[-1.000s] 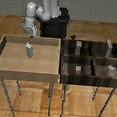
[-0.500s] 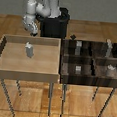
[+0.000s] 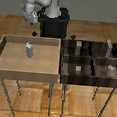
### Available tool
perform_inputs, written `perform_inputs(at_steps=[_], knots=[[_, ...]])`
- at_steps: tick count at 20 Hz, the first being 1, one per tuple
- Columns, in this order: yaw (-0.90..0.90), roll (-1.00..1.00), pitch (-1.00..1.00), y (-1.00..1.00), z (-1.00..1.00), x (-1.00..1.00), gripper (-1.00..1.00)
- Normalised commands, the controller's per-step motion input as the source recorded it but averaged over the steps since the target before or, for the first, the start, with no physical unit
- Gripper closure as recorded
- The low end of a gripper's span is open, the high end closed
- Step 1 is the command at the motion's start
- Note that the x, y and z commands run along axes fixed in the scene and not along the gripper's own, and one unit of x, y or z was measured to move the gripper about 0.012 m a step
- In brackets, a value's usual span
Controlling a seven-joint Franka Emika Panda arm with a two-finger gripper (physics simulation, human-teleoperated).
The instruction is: Place the milk carton into the appropriate compartment.
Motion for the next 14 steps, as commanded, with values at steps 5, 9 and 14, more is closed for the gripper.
perform_inputs(at_steps=[5, 9, 14], knots=[[0.00, 0.00, 0.00, 0.00, 0.00, 0.80, -1.00], [0.00, 0.00, 0.00, 0.00, 0.00, 1.00, -1.00], [0.00, 0.00, 0.00, 0.00, 0.00, 0.60, -1.00]])
